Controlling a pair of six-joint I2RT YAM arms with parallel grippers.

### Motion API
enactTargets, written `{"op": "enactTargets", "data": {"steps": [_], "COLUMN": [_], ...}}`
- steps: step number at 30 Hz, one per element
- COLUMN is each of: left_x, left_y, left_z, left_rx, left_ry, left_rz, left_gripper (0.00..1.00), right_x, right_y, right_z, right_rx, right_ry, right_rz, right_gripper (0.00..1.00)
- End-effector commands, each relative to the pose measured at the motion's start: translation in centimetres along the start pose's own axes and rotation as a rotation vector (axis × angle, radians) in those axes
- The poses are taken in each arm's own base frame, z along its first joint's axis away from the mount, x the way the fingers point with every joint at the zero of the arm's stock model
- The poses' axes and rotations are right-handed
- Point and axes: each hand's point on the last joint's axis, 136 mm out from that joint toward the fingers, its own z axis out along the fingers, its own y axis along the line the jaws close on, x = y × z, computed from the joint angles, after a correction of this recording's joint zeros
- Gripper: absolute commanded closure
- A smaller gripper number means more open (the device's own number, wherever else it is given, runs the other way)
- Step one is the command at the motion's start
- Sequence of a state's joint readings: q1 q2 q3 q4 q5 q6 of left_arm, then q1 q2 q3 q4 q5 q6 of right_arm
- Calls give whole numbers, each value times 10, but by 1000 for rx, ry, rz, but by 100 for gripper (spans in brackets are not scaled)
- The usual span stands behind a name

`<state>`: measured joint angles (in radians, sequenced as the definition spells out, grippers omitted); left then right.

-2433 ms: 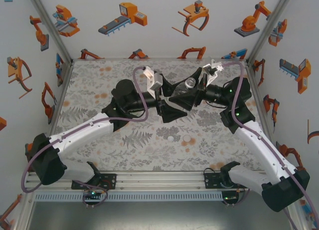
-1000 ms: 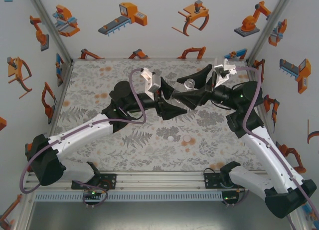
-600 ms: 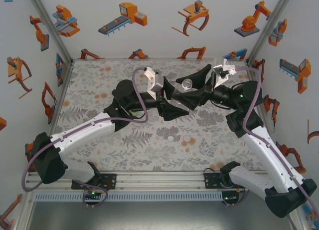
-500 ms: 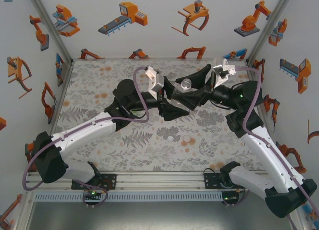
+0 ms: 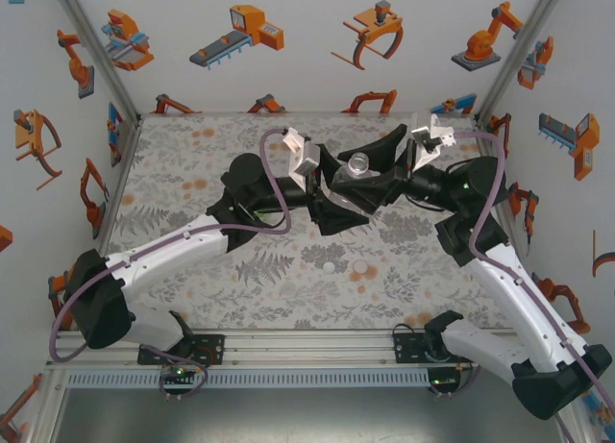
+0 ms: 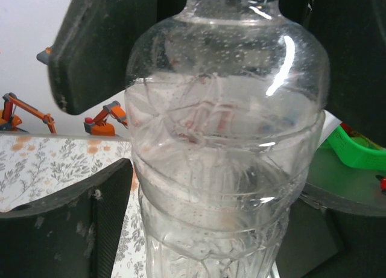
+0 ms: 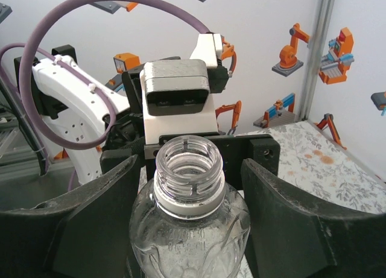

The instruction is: Screw on the bottle caps

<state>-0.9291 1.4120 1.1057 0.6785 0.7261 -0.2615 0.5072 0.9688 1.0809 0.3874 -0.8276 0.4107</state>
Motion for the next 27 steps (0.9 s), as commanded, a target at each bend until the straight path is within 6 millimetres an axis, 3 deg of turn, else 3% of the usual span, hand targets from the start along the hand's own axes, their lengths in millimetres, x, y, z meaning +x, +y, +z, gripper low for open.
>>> {"op": "enactTargets", "data": {"steps": [1,6,13,17,27], "left_x": [-16,-19,-16,-14,-18], "left_y": [-5,-8,-7,-7,-11], "left_z": [1,1,4,6,5], "left_rx": [18,39,38,38,42], "left_ry": [-70,-96,-96,-85,-90], "left_rz": [22,19,13,9,21], "left_gripper": [28,19,17,20,40], "right_x": [-28,-32,-38,-39,-30], "right_y": [17,12,10,12,11], "right_z": [-3,-6,-7,-7,-7], "right_rx": [-26,23,45,30,41], "right_ry": [-69,-102,-143,-155,-124], "right_rz": [-70,-77,-77,-69,-59], "right_gripper": [72,74,76,76,76]}}
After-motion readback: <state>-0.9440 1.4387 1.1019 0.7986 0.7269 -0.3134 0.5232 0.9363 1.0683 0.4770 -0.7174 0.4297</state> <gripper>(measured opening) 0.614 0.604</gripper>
